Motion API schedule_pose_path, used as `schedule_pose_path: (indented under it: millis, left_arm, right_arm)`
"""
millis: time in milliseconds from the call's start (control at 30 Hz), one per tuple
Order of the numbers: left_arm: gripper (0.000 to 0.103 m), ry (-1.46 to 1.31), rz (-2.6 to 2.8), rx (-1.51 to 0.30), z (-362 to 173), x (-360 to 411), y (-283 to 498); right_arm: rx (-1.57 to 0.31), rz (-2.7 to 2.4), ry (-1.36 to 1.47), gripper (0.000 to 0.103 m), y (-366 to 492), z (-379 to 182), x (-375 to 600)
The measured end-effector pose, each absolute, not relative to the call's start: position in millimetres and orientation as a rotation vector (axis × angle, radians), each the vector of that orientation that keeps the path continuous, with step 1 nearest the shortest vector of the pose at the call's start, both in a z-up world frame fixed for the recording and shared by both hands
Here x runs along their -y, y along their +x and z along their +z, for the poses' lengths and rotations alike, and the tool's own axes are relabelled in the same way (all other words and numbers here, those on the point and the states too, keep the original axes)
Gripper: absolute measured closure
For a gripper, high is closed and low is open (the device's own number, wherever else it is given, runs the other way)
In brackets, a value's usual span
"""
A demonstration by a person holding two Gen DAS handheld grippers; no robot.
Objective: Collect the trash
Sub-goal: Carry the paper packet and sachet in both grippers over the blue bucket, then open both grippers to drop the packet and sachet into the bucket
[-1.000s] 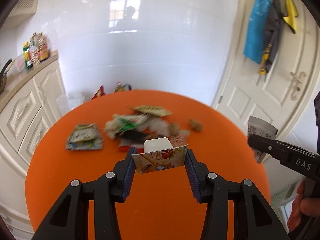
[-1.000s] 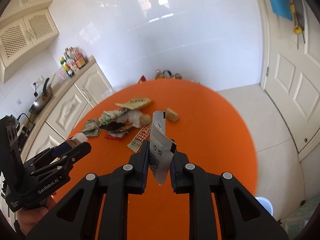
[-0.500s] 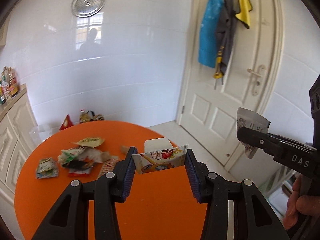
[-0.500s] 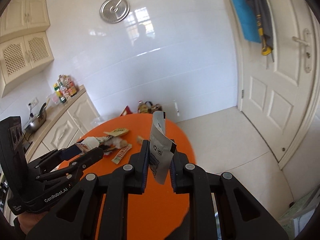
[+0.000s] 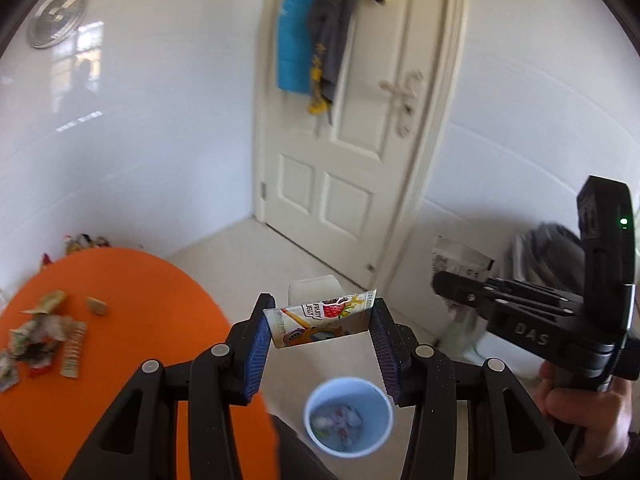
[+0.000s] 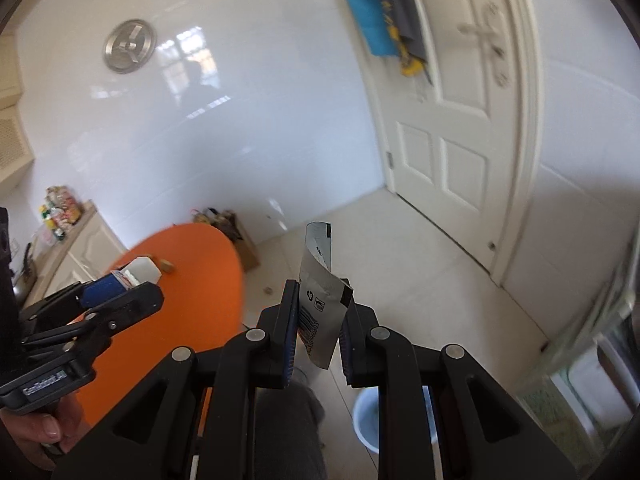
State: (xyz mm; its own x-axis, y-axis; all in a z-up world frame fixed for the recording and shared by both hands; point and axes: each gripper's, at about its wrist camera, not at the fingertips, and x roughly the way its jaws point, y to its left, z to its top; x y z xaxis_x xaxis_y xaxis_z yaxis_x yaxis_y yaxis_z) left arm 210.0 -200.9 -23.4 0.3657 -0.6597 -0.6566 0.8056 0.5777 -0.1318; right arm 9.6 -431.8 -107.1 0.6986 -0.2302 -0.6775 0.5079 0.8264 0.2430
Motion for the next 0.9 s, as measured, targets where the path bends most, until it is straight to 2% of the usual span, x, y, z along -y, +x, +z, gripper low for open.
schedule_pose_path:
  millis: [267, 467, 900]
  left_arm:
    - [0.060, 0.393, -1.056, -0.910, -97, 267, 202]
    - [0.060, 0.449, -1.056, -1.031, -141, 298, 218]
    - [0.057, 0.491, -1.039, -1.237, -194, 372, 283]
  right_arm:
    - [-0.866, -0.530, 0.583, 0.086, -32, -205, 485]
    - [-0.955, -0.549, 0.674, 0.086, -40, -258, 506]
    - [-1.068, -0.542, 0.789, 0.082, -33, -329, 531]
